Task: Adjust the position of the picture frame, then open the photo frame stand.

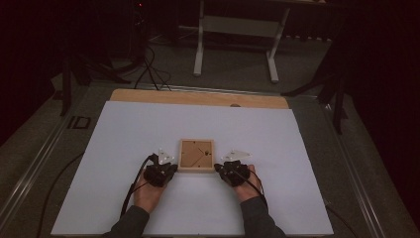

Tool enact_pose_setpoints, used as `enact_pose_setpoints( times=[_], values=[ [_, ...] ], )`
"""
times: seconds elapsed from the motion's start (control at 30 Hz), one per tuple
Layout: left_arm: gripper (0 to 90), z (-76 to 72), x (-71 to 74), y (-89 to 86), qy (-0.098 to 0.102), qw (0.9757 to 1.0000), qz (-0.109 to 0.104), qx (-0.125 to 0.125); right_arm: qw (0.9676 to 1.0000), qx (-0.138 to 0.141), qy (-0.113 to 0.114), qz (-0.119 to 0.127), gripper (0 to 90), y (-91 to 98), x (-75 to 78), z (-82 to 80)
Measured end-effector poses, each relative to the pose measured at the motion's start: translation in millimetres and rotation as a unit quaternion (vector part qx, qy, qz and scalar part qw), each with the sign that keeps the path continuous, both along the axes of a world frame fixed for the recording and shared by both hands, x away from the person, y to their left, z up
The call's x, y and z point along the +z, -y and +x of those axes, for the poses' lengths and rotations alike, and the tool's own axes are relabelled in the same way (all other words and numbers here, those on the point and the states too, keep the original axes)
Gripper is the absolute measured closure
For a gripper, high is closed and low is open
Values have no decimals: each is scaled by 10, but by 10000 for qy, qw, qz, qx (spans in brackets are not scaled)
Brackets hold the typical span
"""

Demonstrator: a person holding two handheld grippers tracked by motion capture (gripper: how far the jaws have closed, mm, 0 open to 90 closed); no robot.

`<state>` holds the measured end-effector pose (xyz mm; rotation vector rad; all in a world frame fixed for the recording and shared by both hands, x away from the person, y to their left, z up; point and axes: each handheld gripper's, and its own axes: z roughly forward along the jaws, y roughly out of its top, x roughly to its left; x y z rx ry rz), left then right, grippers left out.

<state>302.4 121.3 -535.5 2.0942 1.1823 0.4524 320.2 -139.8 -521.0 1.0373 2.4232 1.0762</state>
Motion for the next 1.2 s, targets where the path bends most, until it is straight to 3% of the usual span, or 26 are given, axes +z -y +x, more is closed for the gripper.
enact_pose_setpoints(
  times=[0.13,0.2,0.4,0.63,0.73,0.93,1.2],
  values=[
    [897,1,8,-11,-41,10000,0,3,10000,22,2,32,899,1,-5,17],
    [859,-8,14,-13,9,9999,99,59,10000,-11,31,43,879,-6,-8,21],
    [803,0,66,-114,87,9998,-41,195,9996,-160,230,-85,861,10,13,28],
    [594,-35,142,-154,209,9992,-318,126,9989,-174,432,70,863,14,73,24],
    [559,-58,179,-135,278,9990,-352,67,9987,-107,482,101,868,-14,78,10],
    [513,-68,208,-106,197,9989,-421,7,9986,33,480,202,899,-51,67,0],
    [516,-106,288,-64,210,9986,-472,-153,9988,93,416,255,900,-82,37,14]
  ],
)
